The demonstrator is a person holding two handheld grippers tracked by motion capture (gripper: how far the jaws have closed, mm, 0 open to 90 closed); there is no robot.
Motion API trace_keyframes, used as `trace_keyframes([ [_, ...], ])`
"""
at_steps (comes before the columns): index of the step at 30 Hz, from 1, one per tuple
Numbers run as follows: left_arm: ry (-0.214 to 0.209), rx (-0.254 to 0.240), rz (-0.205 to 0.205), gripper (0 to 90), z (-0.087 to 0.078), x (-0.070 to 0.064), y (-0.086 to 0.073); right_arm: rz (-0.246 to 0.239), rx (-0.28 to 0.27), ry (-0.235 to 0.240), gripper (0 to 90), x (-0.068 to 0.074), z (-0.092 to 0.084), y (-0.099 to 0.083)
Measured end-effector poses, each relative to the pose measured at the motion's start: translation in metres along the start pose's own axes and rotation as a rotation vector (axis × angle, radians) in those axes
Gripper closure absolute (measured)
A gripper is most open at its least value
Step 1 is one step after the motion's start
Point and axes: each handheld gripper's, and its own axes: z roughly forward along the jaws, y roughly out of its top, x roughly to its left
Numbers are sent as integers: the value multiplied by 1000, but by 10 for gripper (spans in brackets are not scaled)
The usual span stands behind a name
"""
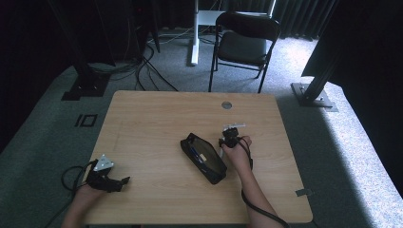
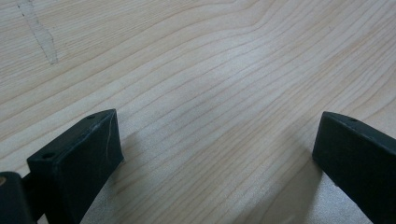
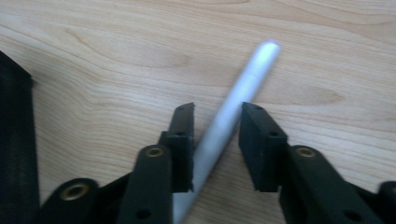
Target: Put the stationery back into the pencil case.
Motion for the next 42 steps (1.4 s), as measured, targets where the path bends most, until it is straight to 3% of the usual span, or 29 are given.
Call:
trace_keyframes([
  [5, 0, 0, 0, 16, 0, 0, 0, 12, -7, -1, 775, -4, 0, -1],
  [14, 0, 0, -1, 16, 0, 0, 0, 40, -5, 27, 785, -8, -3, -1],
  [26, 0, 0, -1, 16, 0, 0, 0, 21, -58, 63, 785, -12, -37, 17],
  [39, 0, 0, -1, 16, 0, 0, 0, -22, -138, 150, 785, 10, -77, 31],
  [42, 0, 0, -1, 16, 0, 0, 0, -47, -165, 191, 785, 24, -89, 34],
])
